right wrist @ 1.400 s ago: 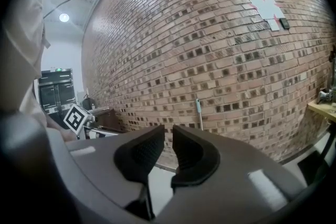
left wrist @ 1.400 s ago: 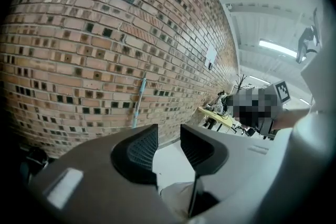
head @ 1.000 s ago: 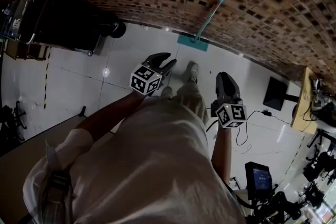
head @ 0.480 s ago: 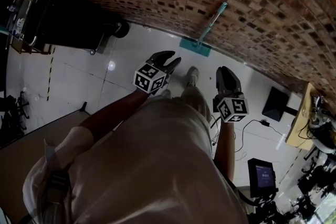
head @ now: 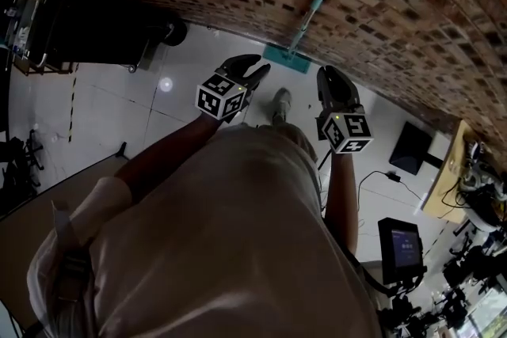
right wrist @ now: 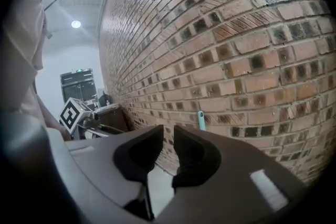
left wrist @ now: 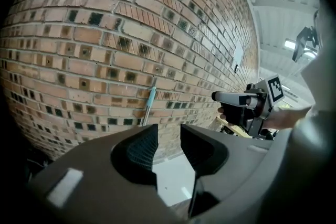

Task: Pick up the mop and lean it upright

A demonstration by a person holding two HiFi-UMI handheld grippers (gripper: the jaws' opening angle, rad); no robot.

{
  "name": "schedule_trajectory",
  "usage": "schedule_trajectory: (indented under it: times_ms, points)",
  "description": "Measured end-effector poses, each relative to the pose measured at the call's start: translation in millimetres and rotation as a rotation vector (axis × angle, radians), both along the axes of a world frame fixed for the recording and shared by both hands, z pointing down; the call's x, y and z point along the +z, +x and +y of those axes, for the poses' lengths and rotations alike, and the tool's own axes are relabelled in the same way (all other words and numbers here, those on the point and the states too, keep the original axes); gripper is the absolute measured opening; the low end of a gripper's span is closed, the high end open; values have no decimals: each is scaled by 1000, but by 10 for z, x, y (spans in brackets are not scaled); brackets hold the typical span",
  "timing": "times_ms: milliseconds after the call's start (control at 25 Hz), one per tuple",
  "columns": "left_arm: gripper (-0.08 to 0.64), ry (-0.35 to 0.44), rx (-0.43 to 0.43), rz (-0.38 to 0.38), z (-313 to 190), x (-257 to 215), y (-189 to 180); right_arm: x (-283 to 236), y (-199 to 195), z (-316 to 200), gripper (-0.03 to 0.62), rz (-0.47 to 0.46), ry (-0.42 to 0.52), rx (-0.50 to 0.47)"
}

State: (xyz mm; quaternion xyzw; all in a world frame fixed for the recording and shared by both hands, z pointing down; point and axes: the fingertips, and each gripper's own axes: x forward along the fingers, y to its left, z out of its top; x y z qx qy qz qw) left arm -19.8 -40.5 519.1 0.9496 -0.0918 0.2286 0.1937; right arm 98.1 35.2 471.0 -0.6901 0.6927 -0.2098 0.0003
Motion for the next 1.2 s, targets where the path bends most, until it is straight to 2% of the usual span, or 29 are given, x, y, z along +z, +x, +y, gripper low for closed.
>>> schedule_trajectory:
  times_ms: [320, 840, 1200]
  points:
    - [140, 14, -18, -11, -103, -24, 340, 25, 336, -109, 57, -6, 3, -33]
    - [141, 17, -93, -19, -274, 24, 891, 278, 893, -245, 61, -35, -7, -101]
    - [141, 10, -178, -31, -510, 64, 821, 611, 1046, -491, 64, -41, -71, -167]
